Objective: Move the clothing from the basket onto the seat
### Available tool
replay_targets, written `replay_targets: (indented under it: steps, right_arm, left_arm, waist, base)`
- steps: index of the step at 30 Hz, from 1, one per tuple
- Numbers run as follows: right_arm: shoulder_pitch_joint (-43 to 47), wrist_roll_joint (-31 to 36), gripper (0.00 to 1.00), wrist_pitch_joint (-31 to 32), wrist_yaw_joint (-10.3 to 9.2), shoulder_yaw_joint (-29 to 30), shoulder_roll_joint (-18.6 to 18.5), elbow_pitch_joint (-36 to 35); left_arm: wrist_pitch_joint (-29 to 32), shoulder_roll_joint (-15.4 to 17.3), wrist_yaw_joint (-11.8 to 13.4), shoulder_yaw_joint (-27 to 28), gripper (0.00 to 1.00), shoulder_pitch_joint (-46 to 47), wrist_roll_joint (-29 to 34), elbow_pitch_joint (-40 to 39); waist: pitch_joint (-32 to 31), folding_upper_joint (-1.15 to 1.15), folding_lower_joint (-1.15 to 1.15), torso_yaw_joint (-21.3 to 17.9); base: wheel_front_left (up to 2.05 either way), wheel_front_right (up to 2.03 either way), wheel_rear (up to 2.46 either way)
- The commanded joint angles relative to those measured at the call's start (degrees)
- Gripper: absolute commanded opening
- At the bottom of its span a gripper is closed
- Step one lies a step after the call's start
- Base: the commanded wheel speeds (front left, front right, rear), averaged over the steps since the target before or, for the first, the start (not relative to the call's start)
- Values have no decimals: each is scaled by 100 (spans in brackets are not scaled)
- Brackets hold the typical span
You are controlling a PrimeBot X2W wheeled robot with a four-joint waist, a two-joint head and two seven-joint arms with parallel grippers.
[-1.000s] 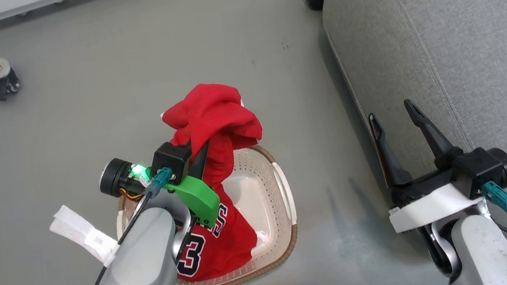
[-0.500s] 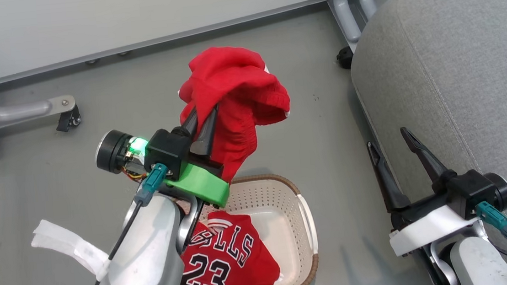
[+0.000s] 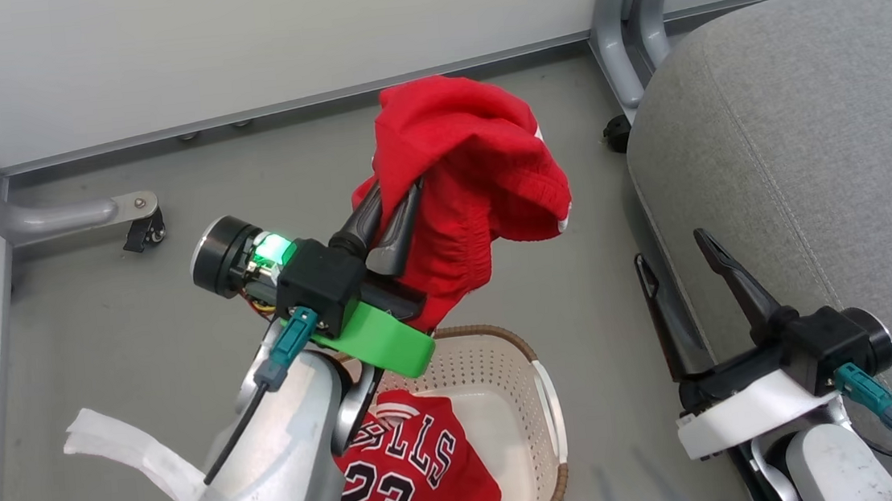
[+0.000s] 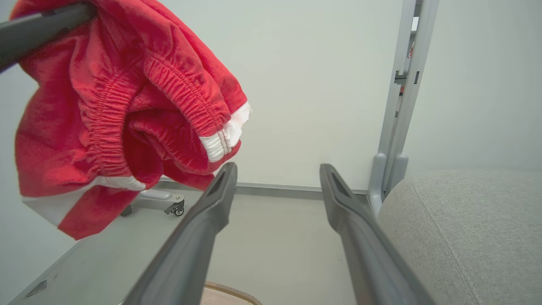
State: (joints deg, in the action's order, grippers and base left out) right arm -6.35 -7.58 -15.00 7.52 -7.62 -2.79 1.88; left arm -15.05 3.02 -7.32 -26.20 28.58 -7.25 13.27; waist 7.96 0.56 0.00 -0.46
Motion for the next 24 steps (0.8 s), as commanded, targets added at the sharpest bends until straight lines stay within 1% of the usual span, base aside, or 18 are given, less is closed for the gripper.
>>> replay_targets:
  steps: [1,6,12,17,24]
  right_arm:
    - [17,-3,100,-28,-6,-45,-20,-60]
    - [-275,83,100,-27,-6,-419,-20,-286]
    - [-798,291,100,-27,-6,-788,-92,-212]
    - [-1217,367,100,-22,-6,-1013,-313,176]
    - [-1680,243,100,-22,-6,-1376,-680,551]
  left_arm:
    - [-20,3,-21,-29,0,-102,25,-33]
    - [-20,0,-21,-154,0,-137,3,-25]
    - [-20,-6,-22,-383,0,-131,-38,-30]
    - [-20,-10,-22,-618,0,-32,-74,-90]
    - [-20,-11,-22,-993,0,72,-126,-163]
  waist:
    - [-2,-56,0,8]
    - [45,-56,0,22]
    - [162,-56,0,90]
    - [314,-56,0,192]
    - [487,-56,0,278]
  base:
    - [0,0,0]
    - [0,0,0]
    - [0,0,0]
    - [0,0,0]
    - [0,0,0]
